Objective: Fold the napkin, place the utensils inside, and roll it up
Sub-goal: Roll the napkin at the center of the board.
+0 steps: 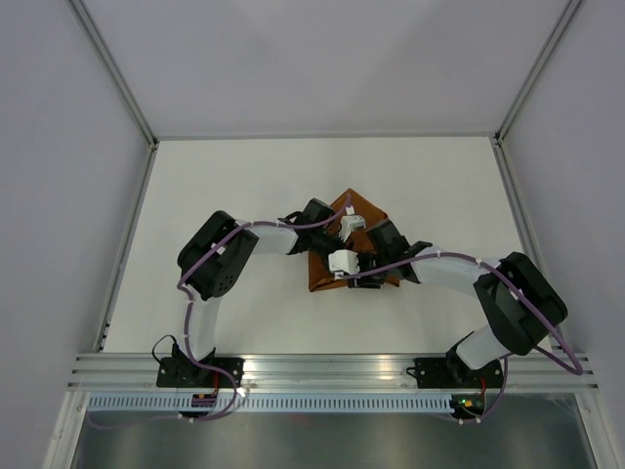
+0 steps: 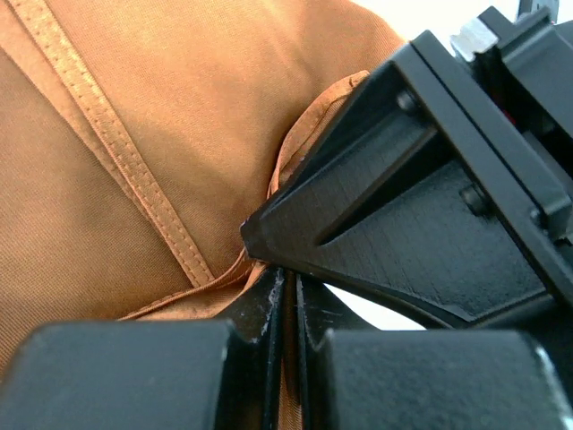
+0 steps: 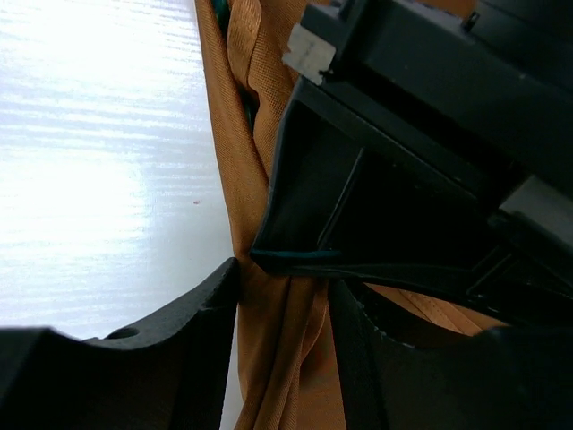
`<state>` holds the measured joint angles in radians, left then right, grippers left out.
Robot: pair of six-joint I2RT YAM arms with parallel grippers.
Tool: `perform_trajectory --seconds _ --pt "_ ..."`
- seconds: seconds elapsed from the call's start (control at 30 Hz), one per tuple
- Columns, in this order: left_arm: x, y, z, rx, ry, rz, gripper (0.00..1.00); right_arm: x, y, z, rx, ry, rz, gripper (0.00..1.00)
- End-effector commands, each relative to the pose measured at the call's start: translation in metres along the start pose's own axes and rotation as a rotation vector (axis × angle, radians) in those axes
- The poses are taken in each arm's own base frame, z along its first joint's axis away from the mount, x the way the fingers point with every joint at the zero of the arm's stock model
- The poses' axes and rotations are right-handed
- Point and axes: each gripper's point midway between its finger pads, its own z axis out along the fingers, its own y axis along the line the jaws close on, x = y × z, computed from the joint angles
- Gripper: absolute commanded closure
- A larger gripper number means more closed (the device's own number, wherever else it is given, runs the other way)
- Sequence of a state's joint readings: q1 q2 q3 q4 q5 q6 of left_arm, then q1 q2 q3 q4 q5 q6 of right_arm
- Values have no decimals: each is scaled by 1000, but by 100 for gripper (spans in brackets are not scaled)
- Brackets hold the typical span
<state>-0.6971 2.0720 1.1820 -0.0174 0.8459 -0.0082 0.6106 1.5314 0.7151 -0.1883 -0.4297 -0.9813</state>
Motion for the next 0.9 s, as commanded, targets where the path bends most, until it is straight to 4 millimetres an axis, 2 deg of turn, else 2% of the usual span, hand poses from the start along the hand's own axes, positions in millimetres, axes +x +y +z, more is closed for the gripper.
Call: perform_trajectory --seconds 0.0,0.33,0.43,0.5,0.53,0.67,0.83,0.87 --pt "33 19 -2 -82 91 -112 98 -4 5 9 -12 27 -10 51" --pt "23 19 -6 -82 66 -128 95 16 15 12 0 95 -2 67" --pt "15 17 -8 -84 46 -130 90 20 19 12 -16 107 16 77" --pt "9 16 -10 -88 29 -134 82 22 21 11 -38 110 40 84" --pt "5 15 -11 -86 18 -131 81 18 18 10 -41 98 48 87" --pt "-9 9 -16 -88 -27 -136 71 16 15 7 -89 53 121 91" --pt "-23 -1 -26 -95 -81 -138 65 18 10 2 -143 25 195 92" --pt "-33 -3 -28 -97 -115 -121 64 18 10 1 -154 22 205 94"
